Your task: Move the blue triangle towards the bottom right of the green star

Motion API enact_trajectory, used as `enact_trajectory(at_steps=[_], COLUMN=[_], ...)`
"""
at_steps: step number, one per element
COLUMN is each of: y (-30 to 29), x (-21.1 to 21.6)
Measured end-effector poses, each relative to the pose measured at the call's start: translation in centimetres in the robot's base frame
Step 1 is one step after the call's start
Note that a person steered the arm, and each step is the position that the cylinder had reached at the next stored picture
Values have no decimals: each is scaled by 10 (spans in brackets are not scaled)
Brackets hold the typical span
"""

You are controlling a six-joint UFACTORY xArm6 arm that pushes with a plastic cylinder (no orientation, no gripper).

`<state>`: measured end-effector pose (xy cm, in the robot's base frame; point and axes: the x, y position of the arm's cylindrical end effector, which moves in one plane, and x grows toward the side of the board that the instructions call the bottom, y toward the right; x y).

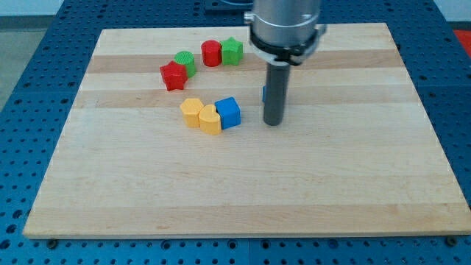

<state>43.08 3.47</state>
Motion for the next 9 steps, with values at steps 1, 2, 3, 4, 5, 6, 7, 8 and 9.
enact_trajectory(at_steps=[1,2,3,4,5,6,7,8,9], y=[9,30,30,31,49,86,119,120,107], x=[-33,-52,-76,-75,-37,-29,-42,-66,-92])
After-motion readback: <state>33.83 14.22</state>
